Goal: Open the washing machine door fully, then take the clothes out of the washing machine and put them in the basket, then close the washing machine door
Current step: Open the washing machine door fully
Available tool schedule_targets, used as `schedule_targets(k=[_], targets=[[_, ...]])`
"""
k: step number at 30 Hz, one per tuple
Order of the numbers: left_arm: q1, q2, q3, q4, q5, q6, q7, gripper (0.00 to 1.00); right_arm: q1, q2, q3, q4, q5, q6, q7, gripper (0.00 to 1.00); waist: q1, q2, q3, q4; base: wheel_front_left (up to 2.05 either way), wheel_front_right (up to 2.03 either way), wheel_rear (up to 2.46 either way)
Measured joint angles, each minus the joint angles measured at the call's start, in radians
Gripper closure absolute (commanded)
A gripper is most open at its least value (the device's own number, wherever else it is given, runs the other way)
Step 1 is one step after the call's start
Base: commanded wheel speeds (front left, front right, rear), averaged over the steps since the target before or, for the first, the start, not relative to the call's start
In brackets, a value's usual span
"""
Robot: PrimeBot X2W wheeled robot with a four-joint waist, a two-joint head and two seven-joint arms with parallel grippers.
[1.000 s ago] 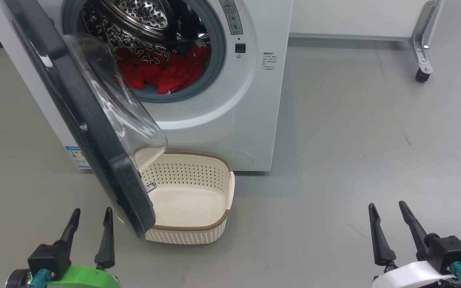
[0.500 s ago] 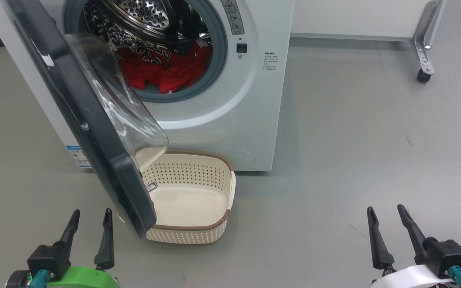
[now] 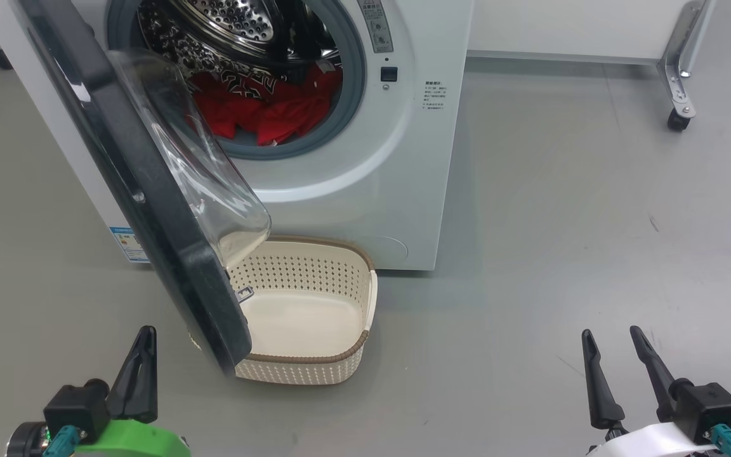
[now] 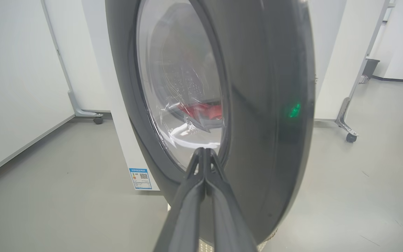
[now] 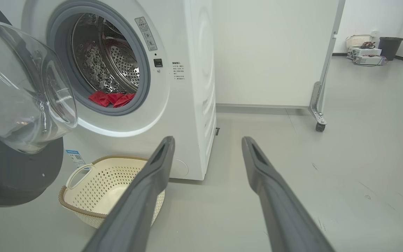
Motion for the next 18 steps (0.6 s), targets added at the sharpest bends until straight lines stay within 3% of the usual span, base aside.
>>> schedule_targets(k=[5, 18], targets=[[-0.002, -0.001, 0.026, -0.028, -0.010, 0.000, 0.000, 1.00, 0.000, 0.009, -0.005, 0.000, -0.008, 0.008, 0.000, 0.00, 0.0000, 0.0000, 0.001, 0.006, 0.00, 0.00, 0.00], [-0.117, -0.006, 0.128, -0.268, -0.034, 0.000, -0.005, 1.00, 0.001, 0.033, -0.021, 0.000, -0.025, 0.026, 0.000, 0.00, 0.0000, 0.0000, 0.001, 0.012, 0.00, 0.00, 0.00]])
